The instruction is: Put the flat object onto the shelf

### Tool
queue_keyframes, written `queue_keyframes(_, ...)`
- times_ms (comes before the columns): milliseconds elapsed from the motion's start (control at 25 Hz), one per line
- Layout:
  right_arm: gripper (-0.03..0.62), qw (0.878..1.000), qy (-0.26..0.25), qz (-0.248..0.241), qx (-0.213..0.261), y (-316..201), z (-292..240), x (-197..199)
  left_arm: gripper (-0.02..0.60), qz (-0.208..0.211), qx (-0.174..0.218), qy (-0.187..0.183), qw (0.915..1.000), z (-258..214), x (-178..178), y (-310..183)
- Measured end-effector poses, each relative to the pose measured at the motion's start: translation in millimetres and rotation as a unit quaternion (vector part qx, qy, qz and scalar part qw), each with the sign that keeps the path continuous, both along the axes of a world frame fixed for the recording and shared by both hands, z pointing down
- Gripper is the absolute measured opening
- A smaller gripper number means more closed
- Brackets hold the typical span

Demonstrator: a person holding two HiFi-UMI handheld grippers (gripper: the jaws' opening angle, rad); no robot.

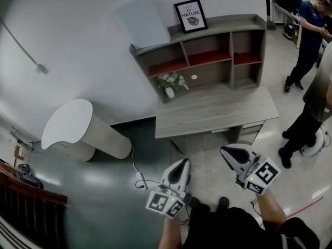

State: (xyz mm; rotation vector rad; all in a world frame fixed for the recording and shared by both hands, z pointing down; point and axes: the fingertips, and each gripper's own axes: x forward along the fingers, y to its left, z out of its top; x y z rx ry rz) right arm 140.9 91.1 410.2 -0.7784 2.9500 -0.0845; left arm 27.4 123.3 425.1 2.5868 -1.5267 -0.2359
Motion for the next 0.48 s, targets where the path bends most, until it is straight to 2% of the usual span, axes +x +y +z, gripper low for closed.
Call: queue_keyframes(480, 0.012, 1.0, 0.004, -0.008, 0.009, 11, 5, 7, 0.011, 0.007, -0.003, 0.004, 1.0, 0, 12, 2)
